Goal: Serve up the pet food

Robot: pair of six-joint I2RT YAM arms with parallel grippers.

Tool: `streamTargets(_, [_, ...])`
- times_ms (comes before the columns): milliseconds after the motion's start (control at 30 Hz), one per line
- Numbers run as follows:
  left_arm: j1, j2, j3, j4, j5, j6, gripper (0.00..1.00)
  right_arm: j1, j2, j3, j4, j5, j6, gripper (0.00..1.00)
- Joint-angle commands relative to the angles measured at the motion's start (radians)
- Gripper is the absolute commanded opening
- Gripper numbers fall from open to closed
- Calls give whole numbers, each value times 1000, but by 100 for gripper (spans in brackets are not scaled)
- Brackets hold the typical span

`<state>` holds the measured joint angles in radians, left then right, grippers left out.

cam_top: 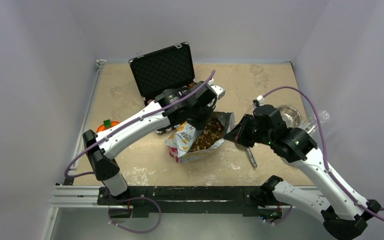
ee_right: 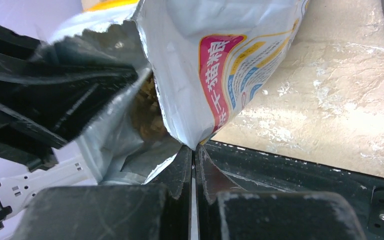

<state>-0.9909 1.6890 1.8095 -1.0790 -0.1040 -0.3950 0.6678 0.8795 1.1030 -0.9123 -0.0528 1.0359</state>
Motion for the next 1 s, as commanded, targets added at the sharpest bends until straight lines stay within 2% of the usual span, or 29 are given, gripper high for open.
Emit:
streamTargets(0, [9, -77, 110, -34, -136, 105, 7, 3, -34, 2, 32, 35, -35, 0])
streamTargets(33, [9, -86, 147, -43, -149, 112, 0, 2, -26, 0, 22, 39, -55, 0])
streamTargets(167, [8, -119, 279, -103, -280, 125, 0, 6, 37, -8, -9, 3, -136, 0])
streamTargets(267, [9, -188, 262, -97, -366, 112, 0, 32, 81, 15, -16, -1, -178, 0])
streamTargets(367, [9, -258, 224, -120, -388, 62, 0, 85, 140, 78, 0, -2, -208, 0])
streamTargets(633, [70, -403, 173, -351, -480, -89, 0, 276, 451, 453, 15, -43, -276, 0])
streamTargets(833, [132, -457, 205, -522, -616, -186, 0, 303, 701, 779, 37, -189, -304, 0])
streamTargets(967, [144, -469, 190, -536, -643, -228, 0, 294, 766, 848, 25, -242, -319, 0])
